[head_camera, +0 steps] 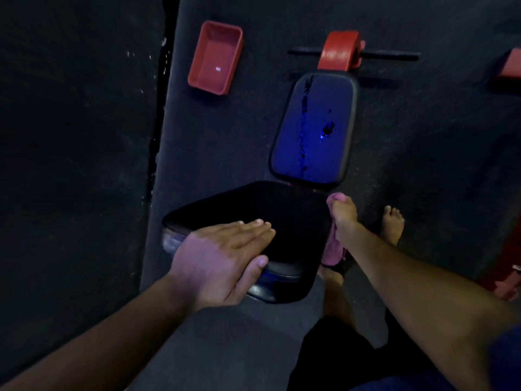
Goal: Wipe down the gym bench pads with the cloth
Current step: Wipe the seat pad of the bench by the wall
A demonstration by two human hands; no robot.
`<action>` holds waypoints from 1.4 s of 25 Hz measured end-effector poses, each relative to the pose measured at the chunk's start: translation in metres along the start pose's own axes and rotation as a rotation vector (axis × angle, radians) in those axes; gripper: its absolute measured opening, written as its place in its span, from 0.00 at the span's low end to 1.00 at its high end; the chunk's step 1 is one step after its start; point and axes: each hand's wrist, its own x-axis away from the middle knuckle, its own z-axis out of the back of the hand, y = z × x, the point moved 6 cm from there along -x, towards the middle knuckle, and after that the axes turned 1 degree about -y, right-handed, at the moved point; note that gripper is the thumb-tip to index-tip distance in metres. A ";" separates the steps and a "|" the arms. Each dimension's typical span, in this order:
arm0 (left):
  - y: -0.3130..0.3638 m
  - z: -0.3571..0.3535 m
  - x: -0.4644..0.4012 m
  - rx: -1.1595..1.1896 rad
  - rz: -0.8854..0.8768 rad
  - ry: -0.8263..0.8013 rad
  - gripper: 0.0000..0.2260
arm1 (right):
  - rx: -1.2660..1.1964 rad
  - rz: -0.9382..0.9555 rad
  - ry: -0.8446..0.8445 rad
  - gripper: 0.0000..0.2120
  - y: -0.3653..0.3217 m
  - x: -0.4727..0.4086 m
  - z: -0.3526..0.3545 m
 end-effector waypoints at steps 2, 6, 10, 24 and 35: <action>0.000 0.004 0.002 -0.012 -0.007 0.010 0.26 | 0.022 -0.032 -0.011 0.10 -0.001 -0.025 -0.002; 0.003 0.002 0.001 0.005 0.007 -0.010 0.26 | -0.052 -0.068 0.029 0.10 0.008 -0.004 0.005; 0.004 0.003 0.003 -0.002 0.002 0.006 0.26 | -0.238 -0.104 -0.002 0.09 0.018 0.058 0.008; 0.003 0.002 0.006 -0.012 -0.020 0.069 0.24 | 0.030 -0.168 -0.177 0.15 0.020 -0.019 0.020; 0.005 0.004 0.007 -0.036 0.051 0.182 0.26 | 0.528 0.461 -0.333 0.09 -0.094 0.069 0.073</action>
